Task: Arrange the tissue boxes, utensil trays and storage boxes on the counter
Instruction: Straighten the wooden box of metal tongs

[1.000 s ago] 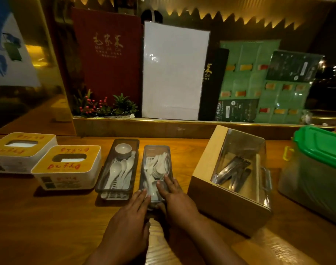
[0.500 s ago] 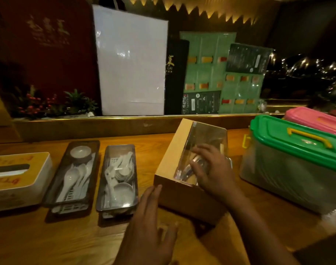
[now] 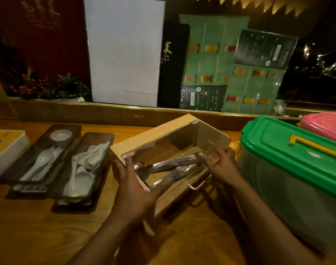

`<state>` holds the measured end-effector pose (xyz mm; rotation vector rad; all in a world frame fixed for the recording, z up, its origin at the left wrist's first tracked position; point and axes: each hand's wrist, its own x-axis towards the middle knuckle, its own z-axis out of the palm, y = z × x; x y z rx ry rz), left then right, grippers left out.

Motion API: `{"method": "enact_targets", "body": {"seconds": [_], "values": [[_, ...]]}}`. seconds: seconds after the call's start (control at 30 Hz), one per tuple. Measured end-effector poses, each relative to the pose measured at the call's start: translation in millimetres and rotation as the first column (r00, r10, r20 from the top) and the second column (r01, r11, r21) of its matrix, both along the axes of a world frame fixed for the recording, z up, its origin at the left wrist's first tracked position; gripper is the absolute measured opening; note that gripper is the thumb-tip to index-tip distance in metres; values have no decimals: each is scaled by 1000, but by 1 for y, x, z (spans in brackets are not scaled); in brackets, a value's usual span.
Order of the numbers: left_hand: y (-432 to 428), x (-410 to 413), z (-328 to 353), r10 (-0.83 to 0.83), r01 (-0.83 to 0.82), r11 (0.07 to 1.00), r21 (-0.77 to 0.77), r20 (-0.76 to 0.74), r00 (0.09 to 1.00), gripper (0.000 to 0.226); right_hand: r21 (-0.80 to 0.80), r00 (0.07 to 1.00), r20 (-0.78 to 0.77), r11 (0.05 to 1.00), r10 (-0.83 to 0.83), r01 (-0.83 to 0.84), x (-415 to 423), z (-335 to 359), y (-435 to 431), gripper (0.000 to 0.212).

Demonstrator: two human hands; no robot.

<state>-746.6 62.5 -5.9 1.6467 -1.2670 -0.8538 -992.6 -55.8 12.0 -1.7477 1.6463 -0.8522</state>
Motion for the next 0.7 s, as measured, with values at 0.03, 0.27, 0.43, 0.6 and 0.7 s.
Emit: {"method": "enact_targets", "body": {"seconds": [0.03,0.27,0.43,0.6,0.7], "values": [[-8,3,0,8,-8,1000,-7,0,1000,143,36,999,3,999,36,-36,-4,2,-3,59],[-41,18,3,-3,-4,999,47,152,988,165,40,994,-95,998,51,-47,-3,-13,-31,100],[-77,63,9,-58,51,998,43,181,982,160,21,986,-157,998,-48,52,15,-27,-52,118],[-94,87,22,-185,183,983,23,74,980,130,-17,940,-321,993,-112,113,18,-15,-45,120],[-96,102,13,-215,215,976,32,-9,977,134,-34,898,-427,994,-107,103,17,-17,-39,125]]}}
